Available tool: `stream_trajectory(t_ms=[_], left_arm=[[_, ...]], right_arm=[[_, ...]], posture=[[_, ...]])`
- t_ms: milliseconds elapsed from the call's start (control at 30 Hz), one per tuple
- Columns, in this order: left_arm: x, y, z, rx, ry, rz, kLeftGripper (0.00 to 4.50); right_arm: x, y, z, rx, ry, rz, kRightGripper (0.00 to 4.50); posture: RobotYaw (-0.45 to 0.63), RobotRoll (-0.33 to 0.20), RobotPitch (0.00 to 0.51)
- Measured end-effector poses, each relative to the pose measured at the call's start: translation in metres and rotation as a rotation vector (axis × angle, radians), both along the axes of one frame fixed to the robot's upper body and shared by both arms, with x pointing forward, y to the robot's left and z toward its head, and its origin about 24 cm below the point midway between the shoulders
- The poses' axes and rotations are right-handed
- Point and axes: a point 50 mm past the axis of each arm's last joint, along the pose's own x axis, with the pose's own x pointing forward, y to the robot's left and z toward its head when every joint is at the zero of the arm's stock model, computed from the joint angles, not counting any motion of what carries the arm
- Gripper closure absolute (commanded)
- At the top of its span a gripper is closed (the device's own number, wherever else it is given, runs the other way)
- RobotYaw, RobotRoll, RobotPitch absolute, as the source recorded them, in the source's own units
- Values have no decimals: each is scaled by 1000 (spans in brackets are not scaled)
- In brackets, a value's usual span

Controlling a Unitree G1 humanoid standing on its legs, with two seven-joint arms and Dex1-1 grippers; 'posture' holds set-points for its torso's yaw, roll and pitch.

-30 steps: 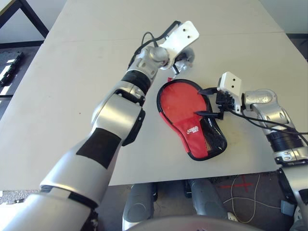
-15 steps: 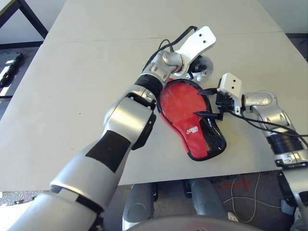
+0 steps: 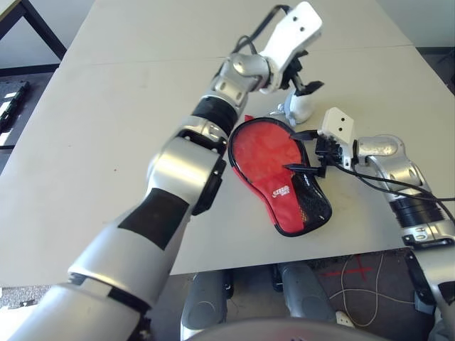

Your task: Store the ping-pong paddle in its case and zip it.

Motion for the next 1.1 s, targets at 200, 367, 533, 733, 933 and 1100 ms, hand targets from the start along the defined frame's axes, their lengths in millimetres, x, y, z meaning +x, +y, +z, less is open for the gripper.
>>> stream_trajectory(t_ms=[200,367,533,733,933,1100], left_arm=[[2,50,-7,65,-13,51,39],[-6,91,-38,134,48,64,39],[-31,109,-55,197,80,-30,39],[-58,115,-75,208,190,-101,39],[-74,109,-90,193,266,-121,39],[-78,97,-99,153,316,-140,39]], right_arm=[[0,1,-2,5,1,-2,0],[0,0,-1,6,-4,-2,0],[2,2,-2,11,1,-2,0],[4,1,-2,8,4,-3,0],[4,1,-3,6,9,-3,0],[4,2,-3,3,12,0,0]], posture=[[-103,0,219],[-90,0,222],[-80,0,228],[-75,0,232],[-76,0,232],[-81,0,231]])
